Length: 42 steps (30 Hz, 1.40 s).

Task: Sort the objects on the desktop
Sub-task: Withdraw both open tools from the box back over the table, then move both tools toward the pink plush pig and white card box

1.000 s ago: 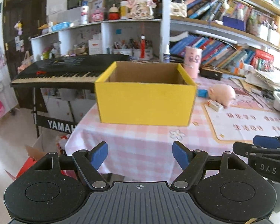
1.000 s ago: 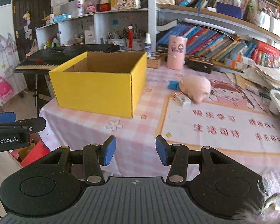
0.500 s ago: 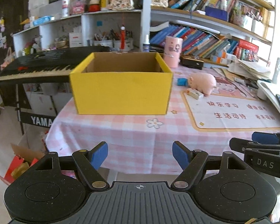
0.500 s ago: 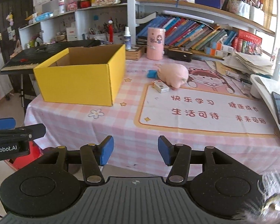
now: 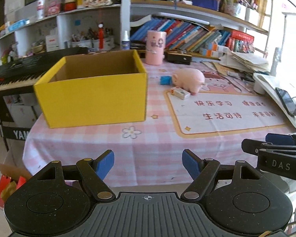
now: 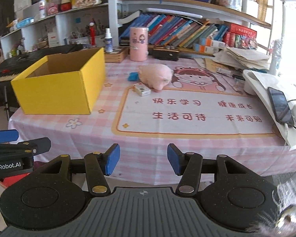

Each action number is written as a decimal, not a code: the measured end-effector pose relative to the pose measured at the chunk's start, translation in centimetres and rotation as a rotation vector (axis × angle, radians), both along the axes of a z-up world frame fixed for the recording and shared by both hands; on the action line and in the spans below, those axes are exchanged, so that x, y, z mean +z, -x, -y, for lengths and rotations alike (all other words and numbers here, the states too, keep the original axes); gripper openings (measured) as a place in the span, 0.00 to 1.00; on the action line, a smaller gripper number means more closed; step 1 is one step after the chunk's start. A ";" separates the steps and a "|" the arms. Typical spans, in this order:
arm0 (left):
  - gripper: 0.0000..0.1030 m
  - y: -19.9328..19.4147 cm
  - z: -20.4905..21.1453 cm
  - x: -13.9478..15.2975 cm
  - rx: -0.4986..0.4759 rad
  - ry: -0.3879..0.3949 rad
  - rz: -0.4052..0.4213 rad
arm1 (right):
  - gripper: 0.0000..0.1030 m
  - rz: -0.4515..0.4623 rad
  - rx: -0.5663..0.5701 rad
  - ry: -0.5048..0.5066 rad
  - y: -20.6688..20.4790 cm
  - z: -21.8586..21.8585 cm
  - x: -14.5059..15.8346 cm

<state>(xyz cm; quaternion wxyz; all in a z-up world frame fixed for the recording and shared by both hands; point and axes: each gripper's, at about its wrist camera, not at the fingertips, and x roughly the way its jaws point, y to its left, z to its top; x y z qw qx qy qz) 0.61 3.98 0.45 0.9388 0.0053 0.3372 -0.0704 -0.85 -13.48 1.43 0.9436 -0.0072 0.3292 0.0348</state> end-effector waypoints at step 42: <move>0.75 -13.5 13.7 -2.1 0.001 -0.022 -0.101 | 0.50 -0.100 0.039 -0.022 -15.1 12.1 -1.8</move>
